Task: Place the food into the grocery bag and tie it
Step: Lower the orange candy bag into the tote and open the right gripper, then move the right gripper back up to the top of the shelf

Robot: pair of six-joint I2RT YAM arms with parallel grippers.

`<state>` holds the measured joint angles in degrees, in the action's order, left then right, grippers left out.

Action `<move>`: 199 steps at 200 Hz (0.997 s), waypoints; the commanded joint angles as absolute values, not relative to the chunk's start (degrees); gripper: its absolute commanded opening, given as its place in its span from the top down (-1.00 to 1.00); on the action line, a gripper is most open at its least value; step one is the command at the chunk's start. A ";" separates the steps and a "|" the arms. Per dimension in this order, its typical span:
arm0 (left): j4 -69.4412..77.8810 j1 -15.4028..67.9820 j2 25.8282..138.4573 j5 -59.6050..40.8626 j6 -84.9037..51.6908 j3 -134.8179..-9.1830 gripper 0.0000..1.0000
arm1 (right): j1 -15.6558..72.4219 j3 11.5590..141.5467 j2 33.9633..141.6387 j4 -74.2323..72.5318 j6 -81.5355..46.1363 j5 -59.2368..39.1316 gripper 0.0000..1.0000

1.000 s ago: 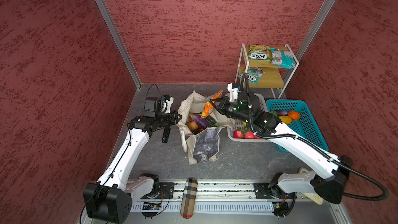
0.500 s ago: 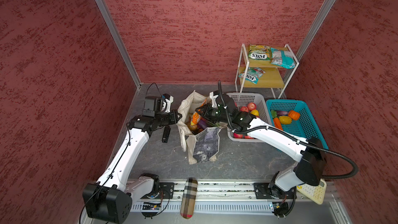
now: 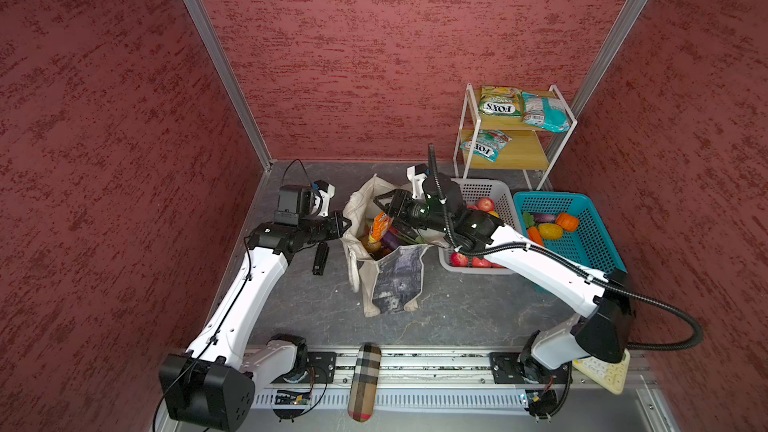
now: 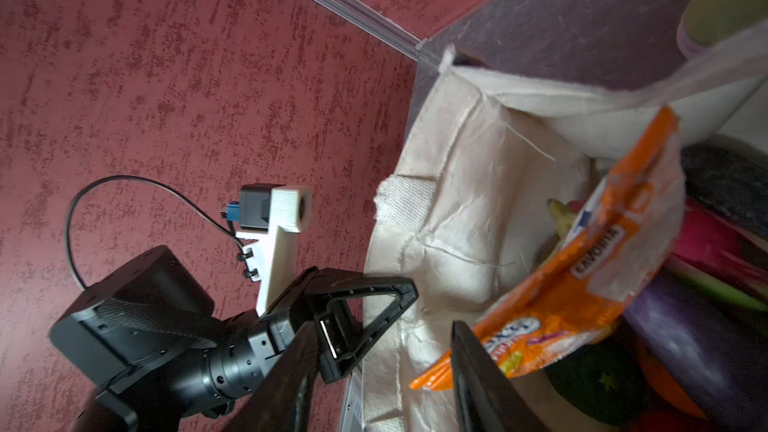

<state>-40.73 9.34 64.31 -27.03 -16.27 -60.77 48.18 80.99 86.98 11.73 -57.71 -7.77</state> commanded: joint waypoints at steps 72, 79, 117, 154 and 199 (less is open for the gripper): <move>-36.94 8.88 63.20 -36.42 -21.71 -69.20 1.00 | 42.24 94.56 79.14 29.73 -46.96 8.74 -0.09; -36.68 8.57 63.03 -36.64 -22.00 -69.26 1.00 | 41.05 95.71 78.36 31.65 -46.45 11.33 -0.09; -35.61 6.54 63.60 -36.61 -22.04 -67.44 1.00 | 33.09 101.13 74.97 37.04 -43.54 21.35 -0.09; -34.06 4.75 64.12 -35.81 -21.72 -63.44 1.00 | 24.66 106.18 75.67 40.46 -41.71 23.26 -0.11; -32.66 2.99 64.38 -35.81 -21.47 -59.44 1.00 | 15.72 110.79 79.71 43.45 -41.54 20.08 -0.12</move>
<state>-35.99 3.97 64.40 -34.72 -22.09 -61.01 19.51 108.73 77.21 39.51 -42.61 20.78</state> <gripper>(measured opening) 0.049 0.559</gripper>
